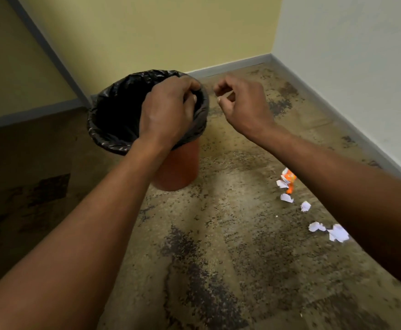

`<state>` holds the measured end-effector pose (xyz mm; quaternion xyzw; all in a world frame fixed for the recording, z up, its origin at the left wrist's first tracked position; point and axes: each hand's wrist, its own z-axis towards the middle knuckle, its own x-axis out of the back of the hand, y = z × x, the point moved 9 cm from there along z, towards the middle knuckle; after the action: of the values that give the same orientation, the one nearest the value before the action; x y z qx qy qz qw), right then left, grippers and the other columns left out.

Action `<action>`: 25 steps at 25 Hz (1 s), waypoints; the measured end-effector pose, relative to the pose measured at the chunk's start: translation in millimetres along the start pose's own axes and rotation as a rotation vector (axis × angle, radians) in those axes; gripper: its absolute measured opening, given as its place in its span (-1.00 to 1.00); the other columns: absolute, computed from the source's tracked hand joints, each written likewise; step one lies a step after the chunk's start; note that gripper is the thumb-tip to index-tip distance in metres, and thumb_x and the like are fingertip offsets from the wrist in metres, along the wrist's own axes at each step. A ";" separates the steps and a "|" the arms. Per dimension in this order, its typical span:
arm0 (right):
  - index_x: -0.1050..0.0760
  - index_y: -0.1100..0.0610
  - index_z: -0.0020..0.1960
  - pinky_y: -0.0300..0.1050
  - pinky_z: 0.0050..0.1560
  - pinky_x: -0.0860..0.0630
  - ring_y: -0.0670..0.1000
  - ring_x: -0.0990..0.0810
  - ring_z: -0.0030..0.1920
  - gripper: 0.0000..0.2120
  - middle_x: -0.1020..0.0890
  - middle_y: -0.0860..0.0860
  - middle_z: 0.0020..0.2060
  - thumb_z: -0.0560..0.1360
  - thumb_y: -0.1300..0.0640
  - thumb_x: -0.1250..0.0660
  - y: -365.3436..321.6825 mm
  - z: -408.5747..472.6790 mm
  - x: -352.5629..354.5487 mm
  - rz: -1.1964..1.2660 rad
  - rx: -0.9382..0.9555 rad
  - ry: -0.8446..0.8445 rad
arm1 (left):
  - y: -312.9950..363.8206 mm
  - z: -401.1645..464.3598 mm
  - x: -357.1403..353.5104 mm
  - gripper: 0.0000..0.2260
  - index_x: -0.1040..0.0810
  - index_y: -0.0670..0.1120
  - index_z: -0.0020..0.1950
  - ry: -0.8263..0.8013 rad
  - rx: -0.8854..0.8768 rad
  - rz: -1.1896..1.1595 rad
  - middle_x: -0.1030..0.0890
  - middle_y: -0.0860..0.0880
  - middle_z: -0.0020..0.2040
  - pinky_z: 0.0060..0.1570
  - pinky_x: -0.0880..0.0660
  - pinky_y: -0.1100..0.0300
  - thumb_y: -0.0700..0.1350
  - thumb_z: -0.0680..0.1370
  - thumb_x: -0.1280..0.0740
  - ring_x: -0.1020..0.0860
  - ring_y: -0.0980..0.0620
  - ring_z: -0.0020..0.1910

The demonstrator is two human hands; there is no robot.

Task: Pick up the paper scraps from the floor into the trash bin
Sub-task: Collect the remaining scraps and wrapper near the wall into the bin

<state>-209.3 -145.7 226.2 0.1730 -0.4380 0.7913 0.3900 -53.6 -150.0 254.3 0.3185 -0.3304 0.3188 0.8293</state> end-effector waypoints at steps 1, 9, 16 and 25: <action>-0.56 0.08 -0.01 -0.24 -0.15 -0.52 -0.11 -0.59 -0.20 -0.88 -0.64 -0.10 -0.12 0.47 0.20 -0.36 14.1 -9.4 12.1 -0.029 -0.021 -0.004 | 18.2 -1.1 -10.9 -0.77 -0.63 -0.02 0.17 -0.005 -0.046 -0.017 -0.66 0.00 0.07 -0.01 -0.57 0.01 -0.09 0.57 -0.27 -0.62 -0.04 0.03; -0.53 0.10 0.13 -0.12 -0.03 -0.49 0.00 -0.57 -0.14 -0.67 -0.65 0.02 0.01 0.37 0.23 -0.41 168.2 -129.3 72.7 -0.237 -0.383 -0.283 | 97.2 -63.5 -178.0 -0.51 -0.46 0.04 0.42 -0.645 -0.034 -0.039 -0.51 -0.06 0.32 0.22 -0.45 0.06 -0.07 0.50 -0.46 -0.50 -0.13 0.27; -0.32 0.14 0.39 -0.06 0.17 -0.42 0.16 -0.48 0.23 -0.26 -0.50 0.19 0.23 0.31 0.09 -0.55 256.5 -253.5 70.5 -0.441 -0.674 -0.732 | 109.1 -127.9 -302.3 -0.06 -0.07 0.04 0.62 -0.996 -0.019 0.078 -0.08 -0.15 0.61 0.25 -0.49 -0.05 -0.06 0.39 -0.57 -0.45 -0.26 0.38; 0.00 0.09 0.54 0.11 0.31 -0.42 0.27 -0.38 0.35 0.12 -0.25 0.23 0.40 0.21 -0.10 -0.61 295.1 -355.2 63.5 -0.643 -0.788 -1.019 | 140.1 -128.1 -378.5 0.17 0.21 0.13 0.62 -1.063 -0.304 0.363 0.30 -0.15 0.62 -0.02 -0.50 -0.03 0.04 0.34 -0.62 -0.48 -0.31 0.31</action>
<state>-452.4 85.9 -97.1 0.4876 -0.7459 0.2415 0.3841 -331.8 -92.6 -59.6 0.2503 -0.7927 0.2012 0.5182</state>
